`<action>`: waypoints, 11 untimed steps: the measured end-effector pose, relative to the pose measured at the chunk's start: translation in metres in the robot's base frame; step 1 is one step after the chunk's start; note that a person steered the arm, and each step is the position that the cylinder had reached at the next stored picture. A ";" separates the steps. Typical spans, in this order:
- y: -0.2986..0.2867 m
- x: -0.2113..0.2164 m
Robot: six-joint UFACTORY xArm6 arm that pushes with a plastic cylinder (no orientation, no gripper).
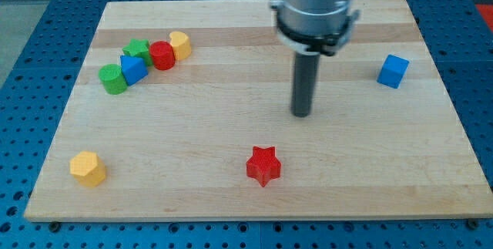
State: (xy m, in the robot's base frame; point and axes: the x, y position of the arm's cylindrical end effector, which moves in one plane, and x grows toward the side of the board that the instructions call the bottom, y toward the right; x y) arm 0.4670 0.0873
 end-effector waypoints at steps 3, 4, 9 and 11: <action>0.161 -0.006; 0.184 -0.018; 0.154 -0.058; 0.136 -0.079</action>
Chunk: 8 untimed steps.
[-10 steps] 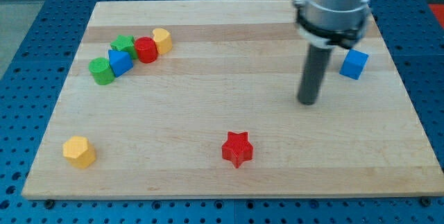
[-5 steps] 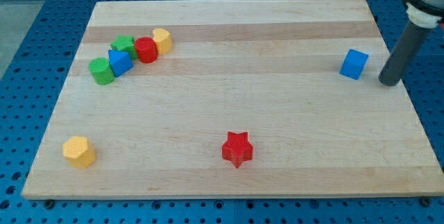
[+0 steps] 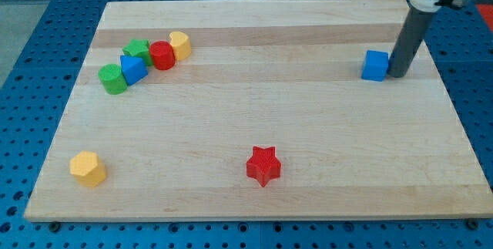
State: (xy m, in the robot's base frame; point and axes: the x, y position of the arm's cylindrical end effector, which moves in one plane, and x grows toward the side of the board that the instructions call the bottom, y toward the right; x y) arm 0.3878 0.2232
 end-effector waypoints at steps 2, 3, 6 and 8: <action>-0.028 -0.006; -0.052 -0.006; -0.131 -0.006; -0.166 -0.011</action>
State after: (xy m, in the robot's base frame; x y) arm 0.3769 0.0575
